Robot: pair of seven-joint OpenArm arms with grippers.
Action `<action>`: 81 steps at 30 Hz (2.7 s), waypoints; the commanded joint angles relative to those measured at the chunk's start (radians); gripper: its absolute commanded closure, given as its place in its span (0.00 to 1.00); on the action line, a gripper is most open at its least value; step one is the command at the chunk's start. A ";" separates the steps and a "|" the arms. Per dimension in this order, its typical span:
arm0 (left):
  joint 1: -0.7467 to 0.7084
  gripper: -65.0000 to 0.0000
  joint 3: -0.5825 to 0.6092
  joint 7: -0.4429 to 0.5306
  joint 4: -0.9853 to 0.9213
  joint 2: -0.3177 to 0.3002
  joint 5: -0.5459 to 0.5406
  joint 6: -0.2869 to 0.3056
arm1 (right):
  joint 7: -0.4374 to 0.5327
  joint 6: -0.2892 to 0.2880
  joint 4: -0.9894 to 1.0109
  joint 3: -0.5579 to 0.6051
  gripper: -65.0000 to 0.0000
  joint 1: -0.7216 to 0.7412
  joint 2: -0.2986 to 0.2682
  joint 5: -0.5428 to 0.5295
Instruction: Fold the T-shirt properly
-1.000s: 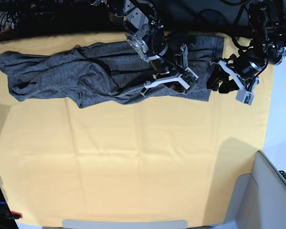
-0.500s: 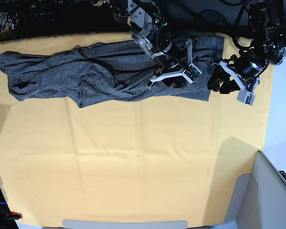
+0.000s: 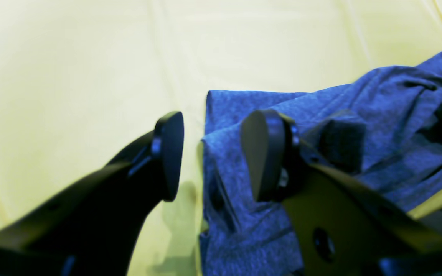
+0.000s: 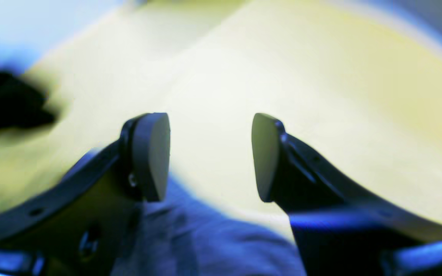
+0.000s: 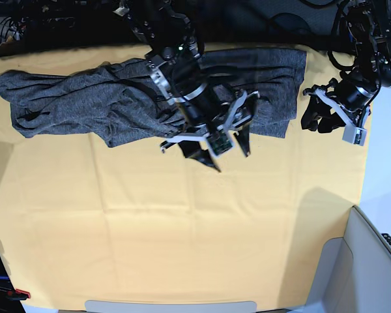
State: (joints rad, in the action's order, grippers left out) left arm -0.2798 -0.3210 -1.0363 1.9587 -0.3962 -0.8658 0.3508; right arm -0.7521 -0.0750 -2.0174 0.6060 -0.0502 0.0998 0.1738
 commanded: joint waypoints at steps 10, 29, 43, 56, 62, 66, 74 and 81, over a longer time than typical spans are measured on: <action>-0.048 0.58 -0.002 0.020 0.015 -0.016 -0.008 0.003 | 0.010 0.097 0.070 -0.166 0.48 -0.058 0.013 -0.007; -0.055 0.58 0.000 0.020 0.015 -0.016 -0.007 0.003 | -0.039 0.060 0.292 0.078 0.95 -0.043 0.039 -0.009; -0.057 0.58 -0.005 0.021 -0.018 -0.016 -0.005 0.003 | -0.134 -0.291 0.220 0.058 0.95 0.085 -0.004 -0.465; -0.049 0.58 -0.008 0.021 -0.172 -0.016 -0.010 0.021 | -0.136 -0.285 0.215 -0.545 0.95 0.072 -0.041 -0.820; -0.031 0.54 -0.008 -0.085 -0.246 -0.016 -0.011 0.161 | -0.140 -0.285 0.214 -0.826 0.95 0.033 -0.087 -0.824; 0.009 0.54 -0.008 -0.143 -0.279 -0.016 -0.011 0.239 | -0.140 -0.285 0.186 -0.881 0.95 0.003 -0.136 -0.824; 0.044 0.54 -0.005 -0.158 -0.378 -0.017 -0.115 0.236 | -0.140 -0.289 0.149 -1.015 0.95 -0.049 -0.156 -0.824; 0.055 0.54 -0.020 -0.158 -0.411 -0.020 -0.119 0.236 | -0.140 -0.289 0.154 -1.024 0.95 -0.066 -0.170 -0.824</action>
State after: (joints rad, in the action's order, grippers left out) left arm -0.2298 -0.3298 -1.1946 1.5356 -0.3981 -0.9806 0.5850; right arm -0.9169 -0.3565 -1.8481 -0.4164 -0.1246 -0.0601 -0.6334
